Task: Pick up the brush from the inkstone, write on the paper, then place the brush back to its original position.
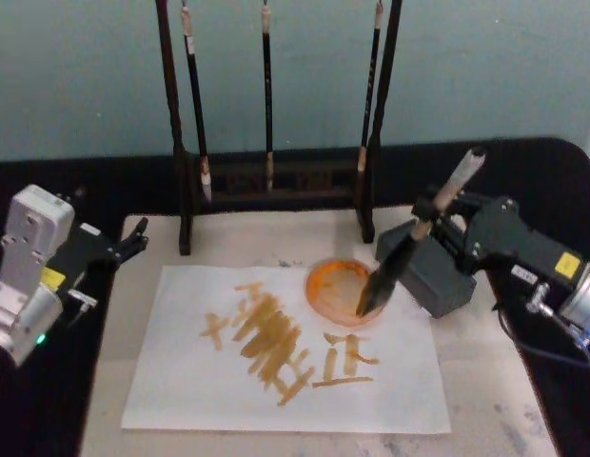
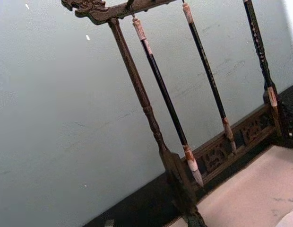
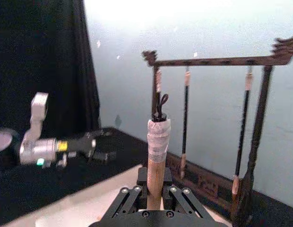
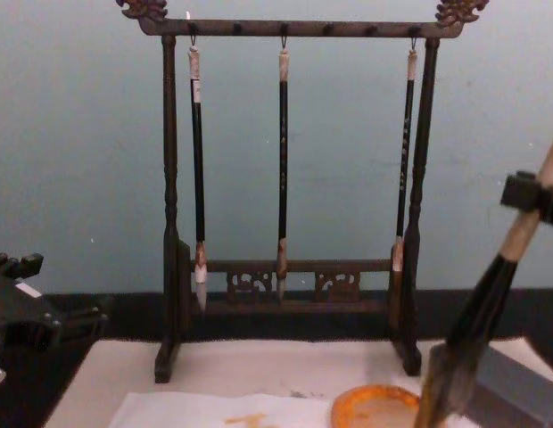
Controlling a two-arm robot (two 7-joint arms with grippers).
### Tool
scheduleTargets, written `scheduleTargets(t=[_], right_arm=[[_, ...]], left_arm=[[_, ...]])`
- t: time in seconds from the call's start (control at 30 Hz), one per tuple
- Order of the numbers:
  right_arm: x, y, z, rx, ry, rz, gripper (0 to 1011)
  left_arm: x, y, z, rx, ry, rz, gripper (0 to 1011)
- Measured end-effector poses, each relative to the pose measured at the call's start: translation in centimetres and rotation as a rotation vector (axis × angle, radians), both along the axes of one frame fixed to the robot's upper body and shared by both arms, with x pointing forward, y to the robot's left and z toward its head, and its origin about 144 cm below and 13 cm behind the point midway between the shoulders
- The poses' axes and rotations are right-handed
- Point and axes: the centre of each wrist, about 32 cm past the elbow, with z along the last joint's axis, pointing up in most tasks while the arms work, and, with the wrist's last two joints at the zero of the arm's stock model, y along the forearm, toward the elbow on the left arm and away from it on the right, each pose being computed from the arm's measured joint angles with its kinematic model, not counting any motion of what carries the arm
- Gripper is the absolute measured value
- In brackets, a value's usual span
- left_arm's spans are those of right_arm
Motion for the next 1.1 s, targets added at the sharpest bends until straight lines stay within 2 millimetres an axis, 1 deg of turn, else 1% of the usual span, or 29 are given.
scheduleTargets(t=[0.13, 0.4, 0.67, 0.9, 1.1], right_arm=[[1.2, 0.0, -0.4, 0.102, 0.051, -0.02, 177], [3.0, 0.3, -1.5, 0.249, 0.167, -0.094, 177], [5.1, 0.3, -2.9, 0.413, 0.34, -0.18, 177], [6.1, 0.1, -4.2, 0.505, 0.473, -0.216, 177], [6.6, 0.2, -5.2, 0.576, 0.559, -0.245, 177]], left_arm=[[0.0, 0.0, 0.0, 0.0, 0.0, 0.0, 1010], [0.0, 0.0, 0.0, 0.0, 0.0, 0.0, 1010], [0.0, 0.0, 0.0, 0.0, 0.0, 0.0, 1010], [0.0, 0.0, 0.0, 0.0, 0.0, 0.0, 1010], [0.0, 0.0, 0.0, 0.0, 0.0, 0.0, 1009]])
